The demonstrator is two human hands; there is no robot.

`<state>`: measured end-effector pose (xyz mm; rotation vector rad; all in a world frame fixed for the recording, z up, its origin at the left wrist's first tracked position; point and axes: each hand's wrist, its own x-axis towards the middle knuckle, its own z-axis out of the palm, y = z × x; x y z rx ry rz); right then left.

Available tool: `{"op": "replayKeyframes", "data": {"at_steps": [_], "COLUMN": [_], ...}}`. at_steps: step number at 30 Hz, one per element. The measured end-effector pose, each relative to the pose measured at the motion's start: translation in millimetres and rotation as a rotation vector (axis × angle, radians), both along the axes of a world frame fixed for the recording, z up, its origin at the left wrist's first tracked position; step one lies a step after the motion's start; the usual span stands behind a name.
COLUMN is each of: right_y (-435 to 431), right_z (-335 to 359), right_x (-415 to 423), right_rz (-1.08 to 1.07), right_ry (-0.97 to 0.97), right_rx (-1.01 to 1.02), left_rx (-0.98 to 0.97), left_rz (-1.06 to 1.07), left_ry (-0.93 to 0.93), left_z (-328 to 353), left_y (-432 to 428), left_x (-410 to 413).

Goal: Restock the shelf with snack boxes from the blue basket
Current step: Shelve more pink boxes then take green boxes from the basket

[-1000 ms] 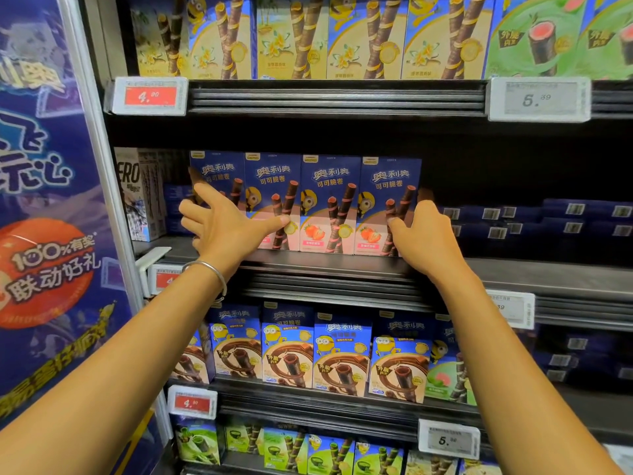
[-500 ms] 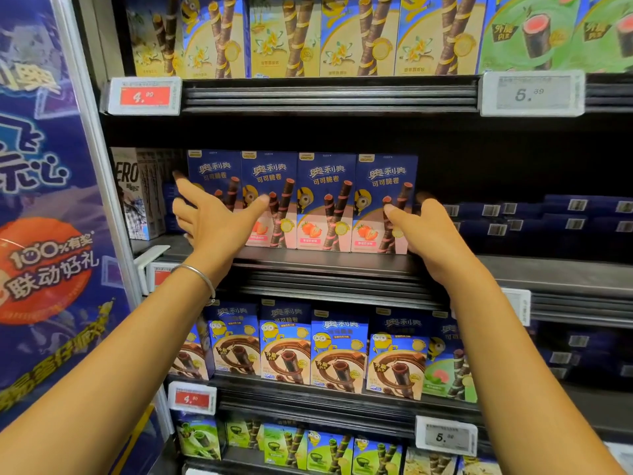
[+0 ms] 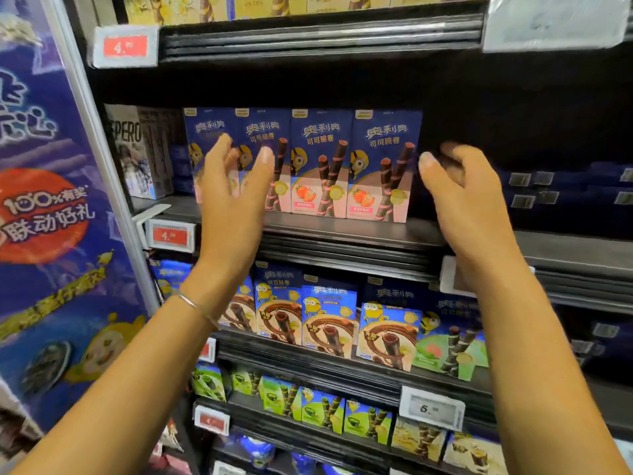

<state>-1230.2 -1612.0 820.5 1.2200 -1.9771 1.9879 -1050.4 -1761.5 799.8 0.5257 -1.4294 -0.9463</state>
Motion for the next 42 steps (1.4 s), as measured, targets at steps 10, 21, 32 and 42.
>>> {"op": "replayKeyframes", "data": {"at_steps": [10, 21, 32, 42], "right_y": [95, 307, 540, 586], "right_z": [-74, -316, -516, -710], "right_x": [49, 98, 92, 34], "right_rz": [0.352, 0.105, -0.058, 0.019], "right_ry": [-0.192, -0.762, -0.834, -0.776], "right_rx": [-0.263, 0.387, 0.971, 1.087], "left_rx": [0.132, 0.714, 1.190, 1.319], "left_rz": [-0.047, -0.113, -0.283, -0.289], "left_ry": [0.102, -0.228, -0.649, -0.761], "left_z": [-90, -337, -482, -654], "left_y": [116, 282, 493, 581], "left_x": [29, 114, 121, 41]}}
